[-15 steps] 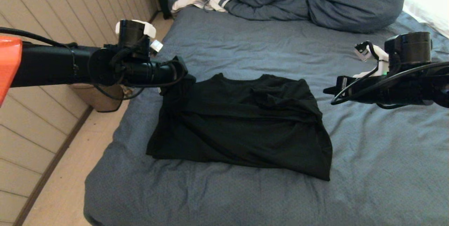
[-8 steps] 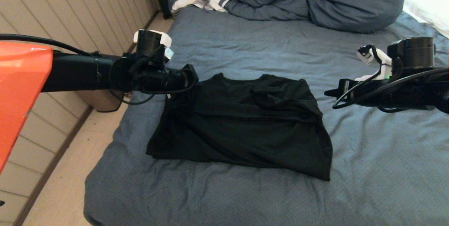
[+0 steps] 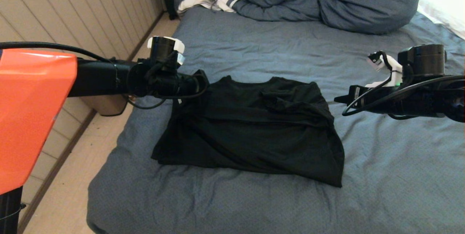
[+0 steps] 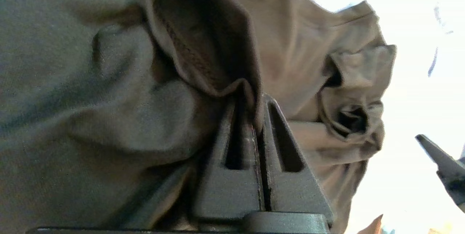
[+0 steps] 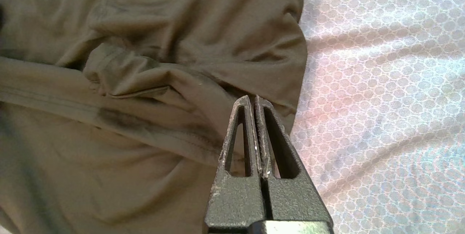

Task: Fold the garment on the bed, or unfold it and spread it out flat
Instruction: Fold the black T-shirt

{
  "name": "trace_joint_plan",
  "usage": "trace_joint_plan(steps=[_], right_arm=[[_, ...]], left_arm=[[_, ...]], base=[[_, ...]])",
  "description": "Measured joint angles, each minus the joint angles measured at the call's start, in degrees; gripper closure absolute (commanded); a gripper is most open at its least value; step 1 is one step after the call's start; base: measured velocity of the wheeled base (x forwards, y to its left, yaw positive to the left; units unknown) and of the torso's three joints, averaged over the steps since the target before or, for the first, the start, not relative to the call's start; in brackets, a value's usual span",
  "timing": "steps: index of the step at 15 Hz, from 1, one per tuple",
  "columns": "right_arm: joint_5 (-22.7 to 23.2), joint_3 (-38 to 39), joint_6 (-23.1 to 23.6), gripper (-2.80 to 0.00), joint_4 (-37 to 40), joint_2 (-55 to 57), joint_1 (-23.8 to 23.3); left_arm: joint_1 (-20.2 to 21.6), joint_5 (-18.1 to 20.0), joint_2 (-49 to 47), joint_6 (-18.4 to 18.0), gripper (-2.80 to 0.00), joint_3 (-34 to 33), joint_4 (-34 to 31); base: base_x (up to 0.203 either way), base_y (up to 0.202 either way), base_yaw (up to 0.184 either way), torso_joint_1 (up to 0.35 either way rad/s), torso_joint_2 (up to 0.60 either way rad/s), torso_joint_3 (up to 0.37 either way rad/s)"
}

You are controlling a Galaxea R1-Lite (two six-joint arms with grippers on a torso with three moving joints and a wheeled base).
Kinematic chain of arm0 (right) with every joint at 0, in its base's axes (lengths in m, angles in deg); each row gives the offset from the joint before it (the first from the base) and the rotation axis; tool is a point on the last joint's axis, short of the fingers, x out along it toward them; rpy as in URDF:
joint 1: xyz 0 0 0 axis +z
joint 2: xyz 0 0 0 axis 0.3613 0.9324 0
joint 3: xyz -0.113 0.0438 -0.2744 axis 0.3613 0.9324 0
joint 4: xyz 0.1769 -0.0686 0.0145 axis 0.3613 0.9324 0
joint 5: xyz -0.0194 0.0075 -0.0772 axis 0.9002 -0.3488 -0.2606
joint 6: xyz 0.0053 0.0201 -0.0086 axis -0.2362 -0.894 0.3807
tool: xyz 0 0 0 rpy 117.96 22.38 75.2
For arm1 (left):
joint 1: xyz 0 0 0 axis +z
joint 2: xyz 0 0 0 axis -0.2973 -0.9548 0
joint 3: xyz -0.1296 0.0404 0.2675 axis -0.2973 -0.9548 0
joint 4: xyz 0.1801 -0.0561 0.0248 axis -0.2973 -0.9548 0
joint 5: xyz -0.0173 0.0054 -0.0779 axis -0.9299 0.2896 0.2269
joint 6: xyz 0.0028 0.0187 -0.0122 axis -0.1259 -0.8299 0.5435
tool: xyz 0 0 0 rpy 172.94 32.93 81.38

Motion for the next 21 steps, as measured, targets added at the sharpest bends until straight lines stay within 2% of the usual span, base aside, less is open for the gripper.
trace_joint_plan(steps=[3,10,11,14,18,21], right_arm=[[0.27,0.02,0.0,0.0,-0.01,0.41,-0.42],[1.68,0.0,-0.6,0.0,0.07,0.38,-0.59],[1.76,-0.11,-1.36,0.0,0.13,0.1,-0.59],[1.74,0.06,-3.33,0.0,2.01,-1.34,-0.3],[1.7,-1.44,-2.95,0.0,13.13,-2.9,0.72],[1.55,-5.52,-3.34,0.0,19.02,-2.19,3.84]], left_arm=[[-0.06,-1.9,-0.8,-0.01,-2.8,2.58,-2.95],[-1.61,-1.99,4.87,0.41,-2.8,2.25,-5.69],[-1.71,-2.04,6.57,0.31,0.0,1.8,-7.01],[-1.77,-2.04,12.99,-0.89,0.0,-4.72,-9.46],[-1.73,-2.29,21.66,-7.07,0.0,-20.87,-9.21],[-2.11,-2.37,24.99,-8.3,0.0,-26.16,-7.44]], base=[[0.0,0.0,0.0,0.0,0.0,0.0],[0.0,0.0,0.0,0.0,0.0,0.0],[0.0,0.0,0.0,0.0,0.0,0.0],[0.0,0.0,0.0,0.0,0.0,0.0],[0.0,0.0,0.0,0.0,0.0,0.0],[0.0,0.0,0.0,0.0,0.0,0.0]])
